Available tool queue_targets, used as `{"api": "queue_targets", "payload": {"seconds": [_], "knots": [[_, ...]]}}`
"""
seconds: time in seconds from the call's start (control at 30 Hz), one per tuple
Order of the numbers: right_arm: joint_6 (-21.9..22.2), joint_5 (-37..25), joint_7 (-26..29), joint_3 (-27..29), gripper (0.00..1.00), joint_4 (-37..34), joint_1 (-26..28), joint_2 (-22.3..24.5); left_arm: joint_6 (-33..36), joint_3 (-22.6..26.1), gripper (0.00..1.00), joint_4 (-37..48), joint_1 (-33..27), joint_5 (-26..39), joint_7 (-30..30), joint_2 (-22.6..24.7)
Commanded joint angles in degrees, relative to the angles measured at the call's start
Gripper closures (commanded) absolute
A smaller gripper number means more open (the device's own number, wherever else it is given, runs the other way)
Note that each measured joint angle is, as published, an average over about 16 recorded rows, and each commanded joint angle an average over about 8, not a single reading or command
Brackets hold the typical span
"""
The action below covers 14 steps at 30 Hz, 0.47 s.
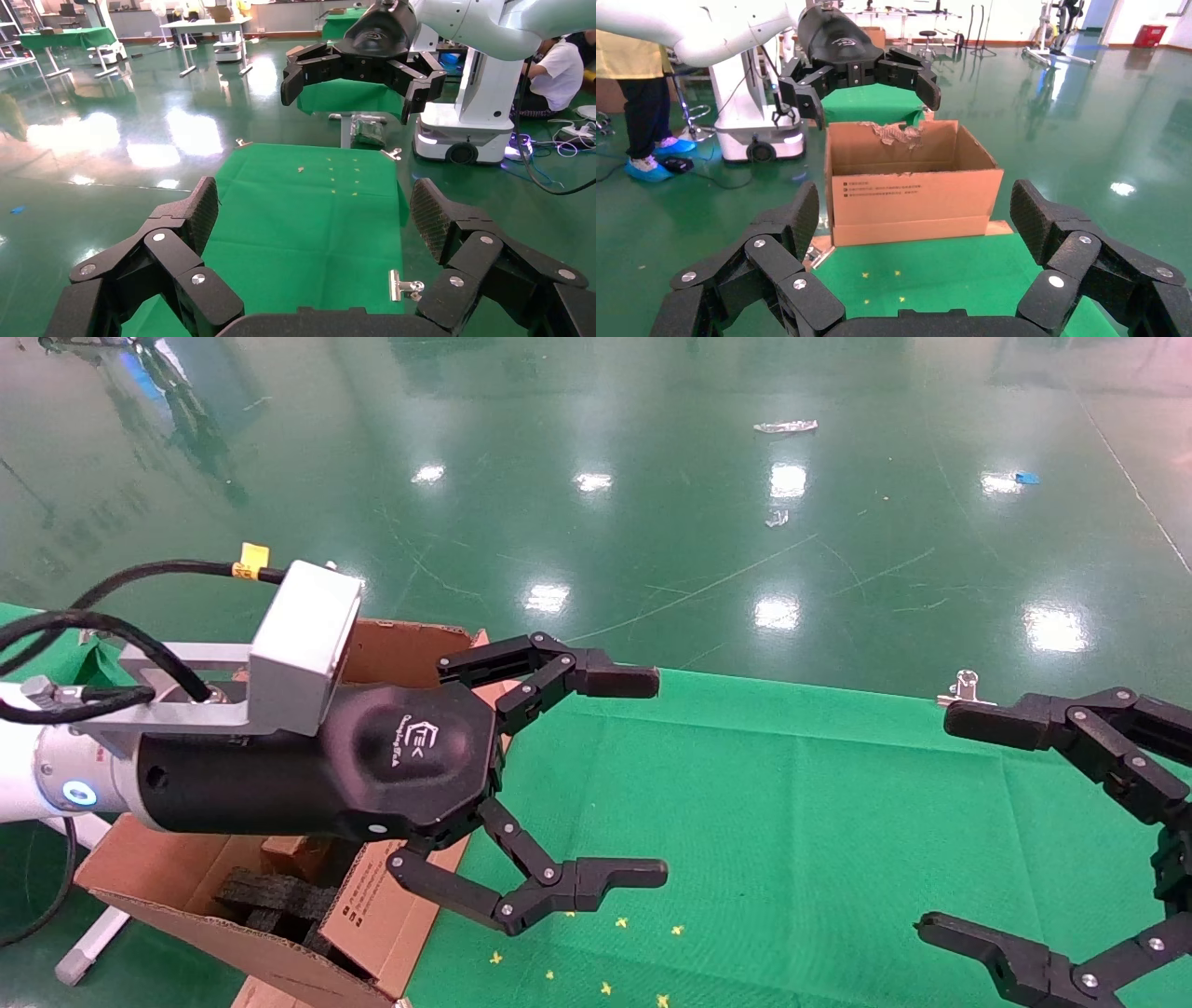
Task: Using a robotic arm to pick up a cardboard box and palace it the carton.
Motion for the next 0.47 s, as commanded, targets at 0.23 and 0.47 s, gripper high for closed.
{"api": "queue_targets", "payload": {"seconds": [0.23, 0.47], "knots": [[0.00, 0.00, 0.00, 0.00, 0.00, 0.00, 0.00, 0.00, 0.00, 0.00, 0.00, 0.00, 0.00, 0.00, 0.00, 0.00], [0.00, 0.00, 0.00, 0.00, 0.00, 0.00, 0.00, 0.00, 0.00, 0.00, 0.00, 0.00, 0.00, 0.00, 0.00, 0.00]]}}
